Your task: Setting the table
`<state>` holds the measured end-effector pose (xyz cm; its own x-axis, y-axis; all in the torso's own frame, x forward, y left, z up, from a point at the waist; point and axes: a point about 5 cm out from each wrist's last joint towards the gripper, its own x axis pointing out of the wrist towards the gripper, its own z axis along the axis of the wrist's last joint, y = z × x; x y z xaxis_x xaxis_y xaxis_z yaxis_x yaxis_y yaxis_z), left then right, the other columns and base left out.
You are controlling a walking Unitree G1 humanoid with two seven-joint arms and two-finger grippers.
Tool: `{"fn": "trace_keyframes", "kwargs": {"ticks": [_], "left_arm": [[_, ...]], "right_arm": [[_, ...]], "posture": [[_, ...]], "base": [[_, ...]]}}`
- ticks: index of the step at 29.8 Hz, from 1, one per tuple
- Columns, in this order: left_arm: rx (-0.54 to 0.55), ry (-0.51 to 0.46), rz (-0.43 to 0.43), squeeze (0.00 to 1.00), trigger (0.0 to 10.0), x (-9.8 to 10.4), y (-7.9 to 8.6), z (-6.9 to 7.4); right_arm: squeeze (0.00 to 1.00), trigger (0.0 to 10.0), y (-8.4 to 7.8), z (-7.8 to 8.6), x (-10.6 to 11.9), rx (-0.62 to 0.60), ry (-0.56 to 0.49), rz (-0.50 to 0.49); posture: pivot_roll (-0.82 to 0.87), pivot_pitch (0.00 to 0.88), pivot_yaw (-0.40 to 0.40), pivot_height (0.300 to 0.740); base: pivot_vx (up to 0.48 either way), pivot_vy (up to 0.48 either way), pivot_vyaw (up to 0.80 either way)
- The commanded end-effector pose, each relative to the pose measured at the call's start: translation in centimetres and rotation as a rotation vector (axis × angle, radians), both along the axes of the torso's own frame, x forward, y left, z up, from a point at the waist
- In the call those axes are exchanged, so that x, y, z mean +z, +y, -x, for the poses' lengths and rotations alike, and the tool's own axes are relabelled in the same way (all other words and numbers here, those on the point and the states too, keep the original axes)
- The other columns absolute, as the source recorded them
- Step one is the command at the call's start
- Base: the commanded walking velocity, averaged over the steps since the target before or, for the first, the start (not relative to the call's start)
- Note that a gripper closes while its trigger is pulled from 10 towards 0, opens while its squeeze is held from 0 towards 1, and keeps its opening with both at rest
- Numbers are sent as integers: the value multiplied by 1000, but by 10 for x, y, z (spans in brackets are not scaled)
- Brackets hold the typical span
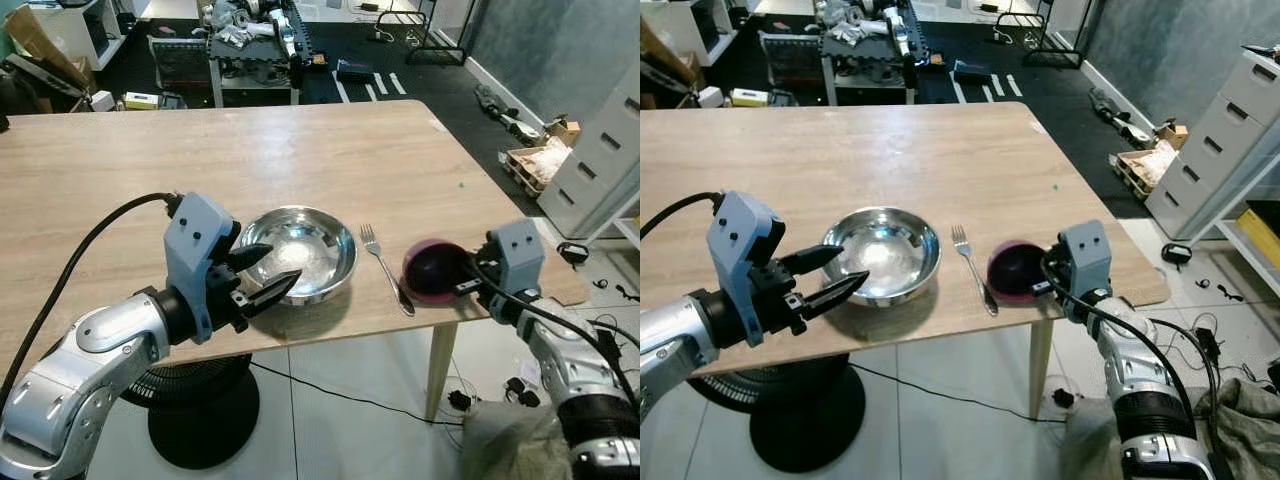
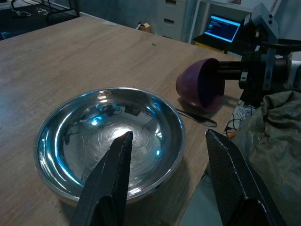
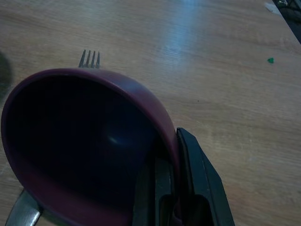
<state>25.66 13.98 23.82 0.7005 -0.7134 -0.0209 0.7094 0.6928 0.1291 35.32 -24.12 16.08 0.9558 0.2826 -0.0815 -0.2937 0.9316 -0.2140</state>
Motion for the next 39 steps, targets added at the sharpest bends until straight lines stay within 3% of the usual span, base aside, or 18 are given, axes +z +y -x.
{"fn": "trace_keyframes", "kwargs": {"ticks": [1, 7, 8, 10, 12, 18, 20, 21, 22, 23, 24, 27, 28, 32, 36, 39], "left_arm": [[6, 12, -1, 0, 10000, -3, 0, 0], [8, 11, 2, 0, 10000, -4, -1, -1], [10, 10, 3, 0, 10000, -4, -2, -1], [11, 9, 4, 0, 10000, -4, -2, -2], [15, 9, 7, 0, 10000, -5, -3, -1], [24, 9, 9, 0, 10000, -5, -3, 0], [26, 9, 9, 0, 10000, -5, -3, 0], [27, 9, 12, 0, 10000, -5, -4, 0], [27, 9, 12, 0, 10000, -5, -4, 0], [28, 7, 14, 0, 10000, -5, -4, -1], [28, 7, 14, 0, 10000, -5, -4, -1], [29, 7, 18, 0, 10000, -5, -5, -1], [29, 7, 18, 0, 10000, -5, -5, -1], [29, 10, 21, 0, 10000, -6, -7, 0], [32, 14, 25, 0, 10000, -7, -8, 0], [35, 16, 25, 0, 10000, -8, -9, 0]], "right_arm": [[0, 0, 8, -3, 10, 88, -4, 72], [0, 0, 34, -14, 56, 279, -116, 217], [0, 10000, 38, -16, 63, 301, -134, 226], [0, 10000, 43, -17, 69, 321, -150, 230], [0, 10000, 63, -18, 84, 382, -209, 182], [0, 10000, 86, -19, 79, 408, -227, 155], [0, 10000, 92, -24, 74, 343, -239, 149], [0, 10000, 94, -32, 68, 219, -248, 175], [0, 10000, 94, -32, 68, 219, -248, 175], [0, 10000, 92, -38, 64, 120, -243, 136], [0, 10000, 92, -38, 64, 120, -243, 136], [0, 10000, 89, -45, 64, -2, -209, -15], [0, 10000, 89, -45, 64, -2, -209, -15], [0, 10000, 89, -50, 69, -42, -171, -165], [0, 10000, 86, -53, 65, -86, -158, -122], [0, 10000, 84, -57, 46, -126, -47, 18]], "posture": [[104, 71, 36, 740], [98, 69, 28, 740], [99, 69, 27, 740], [99, 69, 26, 740], [103, 70, 20, 740], [111, 72, 19, 740], [111, 73, 20, 740], [115, 73, 21, 740], [115, 73, 21, 740], [116, 73, 19, 740], [116, 73, 19, 740], [118, 74, 16, 740], [118, 74, 16, 740], [118, 76, 13, 740], [114, 77, 9, 740], [113, 76, 10, 740]], "base": [[0, 0, 0], [0, 0, 0], [0, 0, 0], [0, 0, 0], [0, 0, 0], [0, 0, 0], [0, 0, 0], [0, 0, 0], [0, 0, 0], [0, 0, 0], [0, 0, 0], [0, 0, 0], [0, 0, 0], [0, 0, 0], [0, 0, 0], [0, 0, 0]]}}
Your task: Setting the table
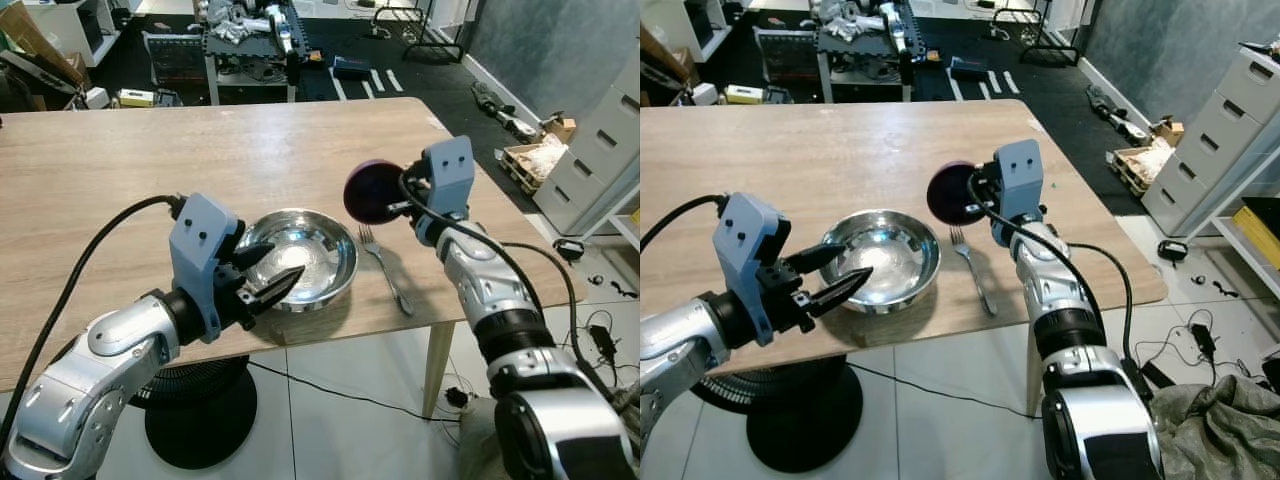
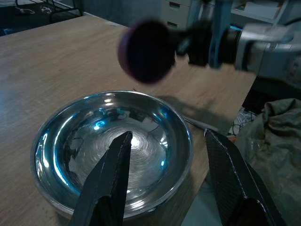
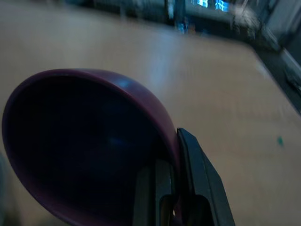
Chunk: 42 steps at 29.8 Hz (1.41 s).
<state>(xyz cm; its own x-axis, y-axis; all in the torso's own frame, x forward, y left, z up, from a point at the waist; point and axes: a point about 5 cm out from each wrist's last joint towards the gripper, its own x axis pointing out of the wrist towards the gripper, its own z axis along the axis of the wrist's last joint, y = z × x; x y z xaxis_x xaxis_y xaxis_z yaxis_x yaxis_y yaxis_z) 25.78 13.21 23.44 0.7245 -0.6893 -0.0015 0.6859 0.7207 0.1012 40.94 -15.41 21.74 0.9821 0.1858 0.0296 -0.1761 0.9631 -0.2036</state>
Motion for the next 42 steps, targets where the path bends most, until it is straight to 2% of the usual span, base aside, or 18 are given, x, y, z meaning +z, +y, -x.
{"fn": "trace_keyframes", "kwargs": {"ticks": [1, 2, 3, 4, 6, 10, 13, 14, 15, 20, 25, 31, 32, 34, 36, 38, 42], "left_arm": [[2, 9, -9, 0, 10000, -4, -1, 1], [2, 9, -9, 0, 10000, -4, -1, 1], [3, 8, -10, 0, 10000, -4, -1, 1], [4, 8, -10, 0, 10000, -4, -1, 1], [6, 8, -10, 0, 10000, -4, -2, 1], [12, 10, -9, 0, 10000, -6, -1, 3], [14, 12, -10, 0, 10000, -6, -1, 3], [14, 13, -11, 0, 10000, -7, -1, 3], [12, 14, -11, 0, 10000, -7, -1, 3], [8, 13, -13, 0, 10000, -7, -2, 2], [6, 11, -12, 0, 10000, -7, -3, 1], [13, 10, -11, 0, 10000, -7, -3, 1], [18, 7, -9, 0, 10000, -7, -2, 1], [22, 5, -8, 0, 10000, -6, -2, 0], [23, 5, -9, 0, 10000, -6, -2, 0], [23, 4, -9, 0, 10000, -7, -2, 0], [20, 5, -9, 0, 10000, -7, -3, 0]], "right_arm": [[0, 10000, -2, -1, -16, -13, 105, 42], [0, 10000, -1, -1, -17, -9, 116, 37], [129, 10000, -2, -2, -19, -15, 133, 44], [557, 10000, -2, -2, -22, -26, 150, 55], [557, 10000, -8, -3, -22, -81, 153, 32], [557, 10000, -23, -4, -19, -197, 145, -157], [565, 10000, -26, -4, -19, -203, 145, -207], [980, 10000, -26, -4, -19, -203, 150, -213], [1000, 10000, -27, -4, -19, -203, 149, -209], [1000, 10000, -28, -4, -19, -202, 148, -213], [1000, 10000, -20, -5, -17, -165, 125, -216], [1000, 10000, -26, -4, -20, -241, 119, -242], [0, 10000, -31, -5, -13, -273, 55, -322], [0, 10000, -32, -5, -9, -278, 24, -372], [0, 10000, -35, -5, -4, -280, -11, -367], [0, 10000, -43, -2, 15, -258, -153, -340], [0, 10000, -47, 0, 20, -233, -177, -320]], "posture": [[113, 76, 8, 740], [113, 76, 8, 740], [117, 73, 3, 740], [117, 73, 3, 740], [121, 72, -1, 740], [127, 69, -6, 740], [126, 68, -5, 740], [123, 66, -1, 740], [121, 64, 0, 740], [119, 62, 3, 740], [119, 58, 1, 740], [121, 55, 0, 740], [124, 55, -1, 740], [124, 55, -1, 740], [122, 55, -1, 740], [118, 58, 2, 740], [114, 60, 5, 740]], "base": [[0, 0, 0], [0, 0, 0], [0, 0, 0], [0, 0, 0], [0, 0, 0], [0, 0, 0], [0, 0, 0], [0, 0, 0], [0, 0, 0], [0, 0, 0], [0, 0, 0], [0, 0, 0], [0, 0, 0], [0, 0, 0], [0, 0, 0], [0, 0, 0], [0, 0, 0]]}}
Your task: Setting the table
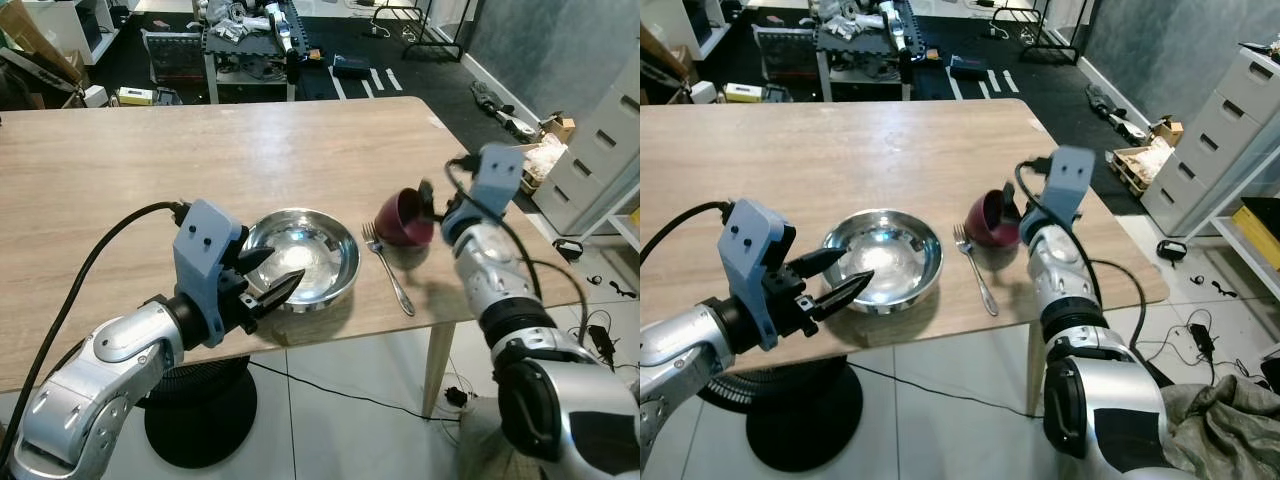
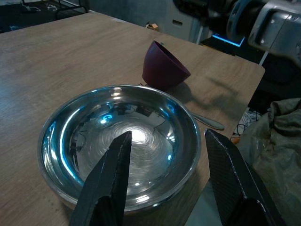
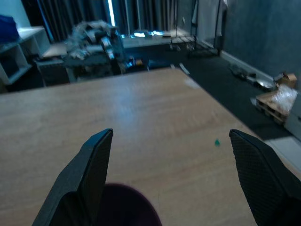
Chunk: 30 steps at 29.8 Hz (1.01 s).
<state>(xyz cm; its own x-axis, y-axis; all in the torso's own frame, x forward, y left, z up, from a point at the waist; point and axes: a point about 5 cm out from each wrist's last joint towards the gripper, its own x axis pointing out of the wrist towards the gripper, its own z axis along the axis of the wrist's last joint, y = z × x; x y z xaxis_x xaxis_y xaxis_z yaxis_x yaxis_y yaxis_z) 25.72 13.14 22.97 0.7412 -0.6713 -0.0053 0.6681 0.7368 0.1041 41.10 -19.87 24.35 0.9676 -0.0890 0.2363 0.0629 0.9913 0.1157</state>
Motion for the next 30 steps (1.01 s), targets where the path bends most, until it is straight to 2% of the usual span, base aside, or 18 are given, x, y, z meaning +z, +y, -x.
{"fn": "trace_keyframes", "kwargs": {"ticks": [1, 2, 6, 9, 10, 12, 13, 15, 22, 24, 25, 26, 30], "left_arm": [[-8, 5, -4, 0, 10000, -3, -2, 0], [-8, 5, -4, 0, 10000, -3, -2, 0], [-14, 8, -9, 0, 10000, -4, -3, 0], [-15, 9, -10, 0, 10000, -4, -2, 0], [-15, 9, -10, 0, 10000, -4, -2, 0], [-16, 10, -9, 0, 10000, -4, -2, -1], [-16, 10, -9, 0, 10000, -4, -2, -1], [-16, 9, -9, 0, 10000, -3, -2, -1], [-11, 3, -7, 0, 10000, -2, -2, -1], [-8, 3, -8, 0, 10000, -2, -1, -1], [-8, 3, -8, 0, 10000, -2, -1, -1], [-7, 3, -8, 0, 10000, -2, -1, -1], [-2, 3, -8, 0, 10000, -2, 0, -2]], "right_arm": [[0, 10000, 1, 3, -5, 80, 8, 40], [0, 10000, 1, 3, -5, 80, 8, 40], [0, 10000, 16, 11, -18, 292, 28, 140], [0, 10000, 22, 20, -31, 371, 44, 238], [0, 10000, 22, 20, -31, 371, 44, 238], [0, 10000, 29, 27, -51, 420, 104, 306], [0, 10000, 29, 27, -51, 420, 104, 306], [0, 10000, 32, 25, -65, 397, 174, 326], [0, 10000, 33, 23, -71, 332, 230, 326], [0, 5725, 34, 22, -72, 311, 231, 360], [0, 5725, 34, 22, -72, 311, 231, 360], [0, 0, 36, 21, -73, 306, 238, 357], [0, 0, 49, 20, -78, 336, 251, 366]], "posture": [[110, 60, 7, 740], [110, 60, 7, 740], [102, 63, 9, 740], [102, 64, 10, 740], [102, 64, 10, 740], [100, 65, 11, 740], [100, 65, 11, 740], [103, 65, 10, 740], [111, 63, 7, 740], [114, 64, 7, 740], [114, 64, 7, 740], [116, 64, 6, 740], [118, 64, 6, 740]], "base": [[0, 0, 0], [0, 0, 0], [0, 0, 0], [0, 0, 0], [0, 0, 0], [0, 0, 0], [0, 0, 0], [0, 0, 0], [0, 0, 0], [0, 0, 0], [0, 0, 0], [0, 0, 0], [0, 0, 0]]}}
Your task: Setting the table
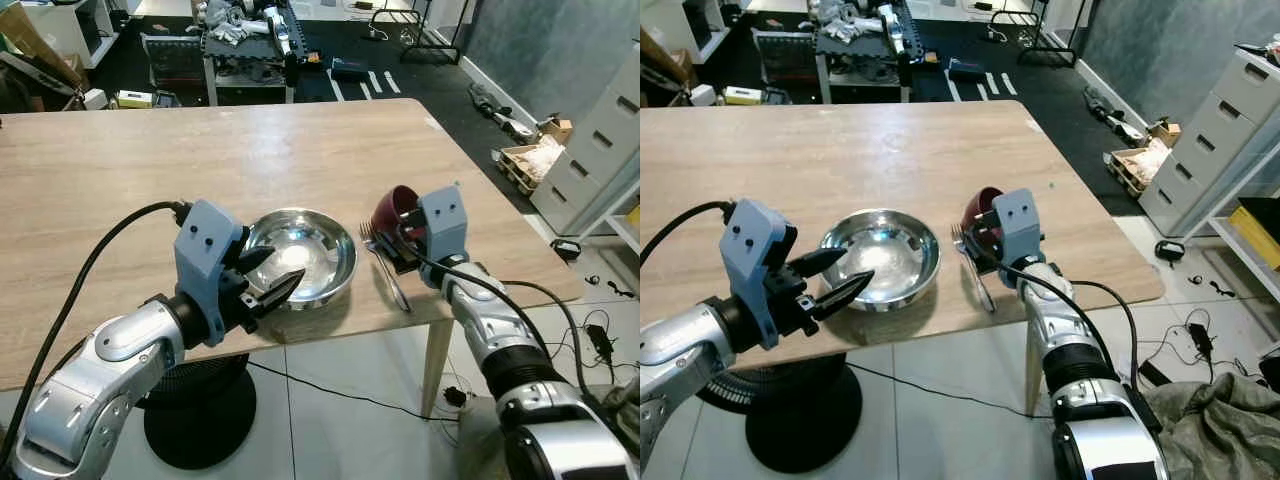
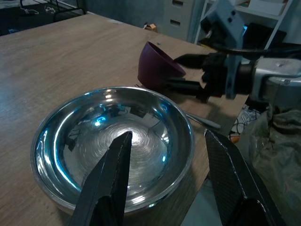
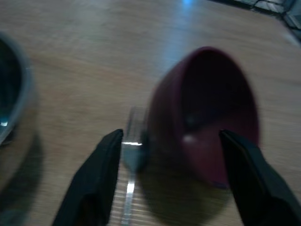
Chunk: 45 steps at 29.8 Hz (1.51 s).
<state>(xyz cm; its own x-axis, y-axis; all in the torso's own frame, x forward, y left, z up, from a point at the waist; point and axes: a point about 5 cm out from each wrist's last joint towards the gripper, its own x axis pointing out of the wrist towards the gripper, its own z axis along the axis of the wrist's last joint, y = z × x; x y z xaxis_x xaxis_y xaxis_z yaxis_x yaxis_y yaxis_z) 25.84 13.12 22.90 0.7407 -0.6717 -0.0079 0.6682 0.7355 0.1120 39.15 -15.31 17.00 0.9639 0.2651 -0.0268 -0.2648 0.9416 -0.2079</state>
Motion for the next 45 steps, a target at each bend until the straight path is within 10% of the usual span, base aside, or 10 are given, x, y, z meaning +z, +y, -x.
{"fn": "trace_keyframes", "kwargs": {"ticks": [1, 20, 27, 28, 30, 31, 40, 45], "left_arm": [[-1, 5, 0, 0, 10000, -1, 0, -1], [8, 6, 6, 0, 10000, -1, 0, 0], [5, 8, 6, 0, 10000, -1, 0, 0], [0, 4, 7, 0, 10000, -1, 0, 0], [-4, 2, 7, 0, 10000, 0, 0, 1], [-5, -5, 10, 0, 10000, 3, 2, 0], [-12, -60, -21, 0, 10000, 17, 9, 0], [-79, -80, -45, 0, 10000, 29, 11, 4]], "right_arm": [[0, 0, 6, 0, -6, 27, 25, 7], [0, 0, 4, -5, -1, -29, 3, 19], [0, 0, -2, -8, 34, 48, -181, 274], [0, 4235, 1, -7, 44, 116, -217, 353], [0, 4235, 3, -6, 49, 163, -238, 408], [0, 10000, 6, -4, 57, 246, -261, 500], [0, 10000, 0, 6, 65, 510, -172, 744], [0, 10000, -14, -1, 60, 395, -154, 901]], "posture": [[118, 64, 6, 740], [120, 70, 2, 740], [112, 70, 4, 740], [110, 69, 3, 740], [110, 69, 3, 740], [108, 68, 1, 740], [108, 64, 0, 740], [108, 58, 10, 740]], "base": [[0, 0, 0], [0, 0, 0], [0, 0, 0], [0, 0, 0], [0, 0, 0], [0, 0, 0], [0, 0, 0], [0, 0, 0]]}}
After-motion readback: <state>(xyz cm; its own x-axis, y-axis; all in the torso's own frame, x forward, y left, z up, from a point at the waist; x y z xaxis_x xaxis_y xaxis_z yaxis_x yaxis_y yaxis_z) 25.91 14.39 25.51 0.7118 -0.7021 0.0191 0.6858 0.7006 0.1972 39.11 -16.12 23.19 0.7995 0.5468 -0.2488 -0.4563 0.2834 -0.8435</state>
